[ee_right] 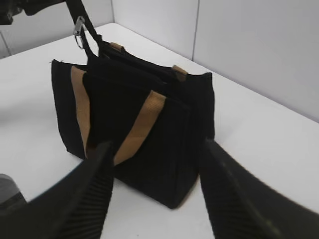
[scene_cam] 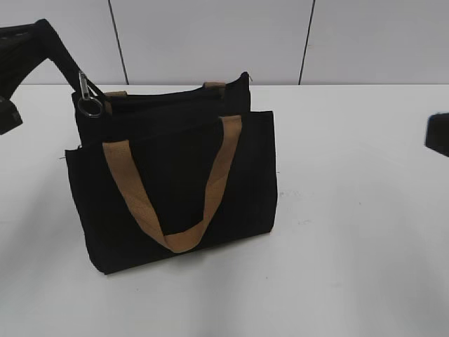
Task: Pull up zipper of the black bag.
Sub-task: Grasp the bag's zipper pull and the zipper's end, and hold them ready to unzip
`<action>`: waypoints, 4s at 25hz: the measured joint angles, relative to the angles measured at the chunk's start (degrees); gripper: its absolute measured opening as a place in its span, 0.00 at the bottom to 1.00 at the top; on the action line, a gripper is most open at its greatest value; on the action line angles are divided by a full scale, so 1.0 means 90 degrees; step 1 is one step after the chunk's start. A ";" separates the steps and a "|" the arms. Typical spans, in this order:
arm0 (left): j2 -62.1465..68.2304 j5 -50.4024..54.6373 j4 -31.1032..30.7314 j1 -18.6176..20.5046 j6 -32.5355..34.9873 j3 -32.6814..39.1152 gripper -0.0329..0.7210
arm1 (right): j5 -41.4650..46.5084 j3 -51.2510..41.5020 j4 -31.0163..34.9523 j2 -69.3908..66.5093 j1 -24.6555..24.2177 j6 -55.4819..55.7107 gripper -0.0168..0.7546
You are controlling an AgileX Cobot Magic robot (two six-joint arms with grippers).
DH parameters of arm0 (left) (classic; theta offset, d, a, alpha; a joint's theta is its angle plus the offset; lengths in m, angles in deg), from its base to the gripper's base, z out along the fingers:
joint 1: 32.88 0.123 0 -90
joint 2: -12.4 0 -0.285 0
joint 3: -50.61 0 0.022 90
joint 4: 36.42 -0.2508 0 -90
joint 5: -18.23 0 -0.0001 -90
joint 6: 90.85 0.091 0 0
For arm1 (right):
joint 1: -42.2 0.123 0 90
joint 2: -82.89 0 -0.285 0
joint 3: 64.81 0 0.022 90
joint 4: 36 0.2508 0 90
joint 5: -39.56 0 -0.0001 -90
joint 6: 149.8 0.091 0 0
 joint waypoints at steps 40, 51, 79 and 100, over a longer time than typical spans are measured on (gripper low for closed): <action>0.0000 0.0144 0.0019 0.0000 0.0000 0.0000 0.06 | -0.2721 0.4367 0.1887 -0.7516 0.4940 -0.2839 0.58; 0.0000 0.0144 0.0019 0.0000 0.0000 0.0000 0.06 | -0.2735 0.4367 0.1887 -0.7544 0.4940 -0.2839 0.52; 0.0000 0.0144 0.0031 0.0000 0.0000 0.0000 0.06 | -0.3050 0.4367 0.2176 -0.7552 0.4940 -0.2811 0.32; 0.0000 0.0217 0.0045 0.0000 0.0000 0.0000 0.06 | -0.3019 0.4372 0.2369 -0.7633 0.4940 -0.2598 0.02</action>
